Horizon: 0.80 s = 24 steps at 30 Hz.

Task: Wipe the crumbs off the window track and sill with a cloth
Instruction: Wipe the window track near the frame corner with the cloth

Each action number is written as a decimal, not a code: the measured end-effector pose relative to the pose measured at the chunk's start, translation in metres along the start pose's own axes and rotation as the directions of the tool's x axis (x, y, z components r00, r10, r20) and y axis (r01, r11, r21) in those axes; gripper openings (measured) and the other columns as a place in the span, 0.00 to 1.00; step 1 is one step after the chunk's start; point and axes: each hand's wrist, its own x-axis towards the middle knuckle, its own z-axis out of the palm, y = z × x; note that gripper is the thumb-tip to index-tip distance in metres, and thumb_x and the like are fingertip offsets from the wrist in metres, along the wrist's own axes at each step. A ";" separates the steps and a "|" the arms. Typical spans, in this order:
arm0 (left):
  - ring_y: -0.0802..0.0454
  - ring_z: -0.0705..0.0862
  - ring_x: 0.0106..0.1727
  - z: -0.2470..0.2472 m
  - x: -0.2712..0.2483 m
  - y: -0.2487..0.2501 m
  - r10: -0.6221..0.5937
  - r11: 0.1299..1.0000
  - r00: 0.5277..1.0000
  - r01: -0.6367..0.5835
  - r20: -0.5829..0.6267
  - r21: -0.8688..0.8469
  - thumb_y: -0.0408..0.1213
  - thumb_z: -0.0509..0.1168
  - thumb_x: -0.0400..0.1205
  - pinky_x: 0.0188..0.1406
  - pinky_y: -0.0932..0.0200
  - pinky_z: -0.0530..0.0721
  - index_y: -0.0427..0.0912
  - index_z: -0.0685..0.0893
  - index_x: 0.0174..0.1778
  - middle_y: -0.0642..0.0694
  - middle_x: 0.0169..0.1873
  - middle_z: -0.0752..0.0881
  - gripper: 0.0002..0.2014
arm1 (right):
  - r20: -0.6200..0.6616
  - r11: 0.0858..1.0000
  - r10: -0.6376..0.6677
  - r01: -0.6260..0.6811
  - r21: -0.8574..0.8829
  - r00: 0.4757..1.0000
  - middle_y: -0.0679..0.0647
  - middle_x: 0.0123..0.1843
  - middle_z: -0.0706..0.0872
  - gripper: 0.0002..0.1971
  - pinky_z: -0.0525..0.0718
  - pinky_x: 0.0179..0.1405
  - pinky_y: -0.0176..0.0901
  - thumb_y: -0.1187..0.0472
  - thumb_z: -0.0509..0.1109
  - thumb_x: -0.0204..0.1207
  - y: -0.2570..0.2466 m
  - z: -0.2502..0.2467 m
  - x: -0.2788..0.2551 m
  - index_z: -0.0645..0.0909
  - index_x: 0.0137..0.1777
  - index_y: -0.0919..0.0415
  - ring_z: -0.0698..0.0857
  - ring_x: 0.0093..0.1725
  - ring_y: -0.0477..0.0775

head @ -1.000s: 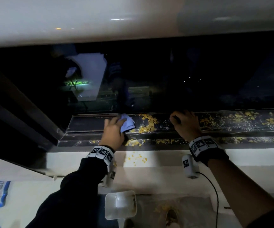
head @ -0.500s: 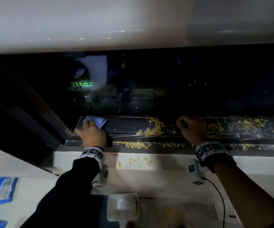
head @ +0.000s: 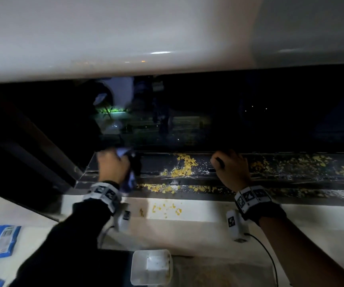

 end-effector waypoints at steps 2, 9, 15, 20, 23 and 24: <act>0.27 0.75 0.60 -0.004 0.019 -0.030 -0.202 0.961 0.978 0.209 -0.057 0.183 0.39 0.64 0.75 0.60 0.45 0.68 0.23 0.83 0.48 0.18 0.55 0.78 0.19 | -0.006 1.000 0.003 -0.003 -0.014 1.000 0.55 0.48 0.84 0.16 0.72 0.48 0.50 0.45 0.52 0.73 -0.002 0.000 -0.001 0.80 0.43 0.47 0.81 0.49 0.63; 0.26 0.79 0.51 0.026 0.012 -0.051 -0.117 0.991 0.984 0.124 -0.132 0.044 0.38 0.65 0.73 0.52 0.39 0.78 0.25 0.77 0.54 0.24 0.50 0.80 0.20 | -0.018 1.000 0.005 -0.005 -0.012 1.000 0.55 0.49 0.85 0.14 0.72 0.49 0.51 0.46 0.56 0.74 -0.002 -0.001 0.000 0.82 0.44 0.47 0.81 0.51 0.64; 0.32 0.77 0.55 0.044 0.003 -0.062 0.039 0.951 0.994 -0.006 -0.101 0.309 0.43 0.62 0.69 0.59 0.41 0.69 0.35 0.83 0.50 0.31 0.52 0.79 0.19 | -0.009 0.999 0.019 -0.019 -0.026 1.000 0.54 0.51 0.84 0.07 0.72 0.50 0.51 0.49 0.63 0.76 0.000 0.001 -0.001 0.82 0.46 0.46 0.80 0.54 0.64; 0.29 0.79 0.47 0.046 -0.001 -0.044 0.028 0.986 0.990 -0.006 -0.135 0.164 0.32 0.63 0.69 0.48 0.42 0.78 0.30 0.82 0.47 0.27 0.49 0.83 0.13 | 0.000 0.999 0.037 -0.037 -0.039 0.999 0.55 0.52 0.84 0.05 0.74 0.52 0.54 0.49 0.65 0.77 -0.002 0.002 0.001 0.82 0.46 0.46 0.79 0.54 0.64; 0.33 0.81 0.45 0.051 -0.017 -0.015 0.126 0.991 0.987 -0.122 -0.096 0.054 0.27 0.63 0.71 0.43 0.48 0.79 0.35 0.83 0.45 0.33 0.44 0.85 0.09 | -0.014 0.999 0.034 -0.034 -0.035 0.999 0.55 0.52 0.84 0.10 0.75 0.51 0.54 0.45 0.60 0.75 -0.003 0.003 0.002 0.81 0.46 0.45 0.80 0.53 0.64; 0.35 0.82 0.46 0.052 -0.022 -0.006 0.152 0.988 0.986 -0.153 -0.066 -0.002 0.26 0.63 0.73 0.43 0.50 0.79 0.36 0.84 0.47 0.35 0.44 0.86 0.09 | -0.013 0.999 0.032 -0.032 -0.032 0.999 0.55 0.52 0.84 0.11 0.75 0.52 0.54 0.44 0.59 0.75 -0.002 0.002 0.002 0.81 0.46 0.45 0.80 0.53 0.65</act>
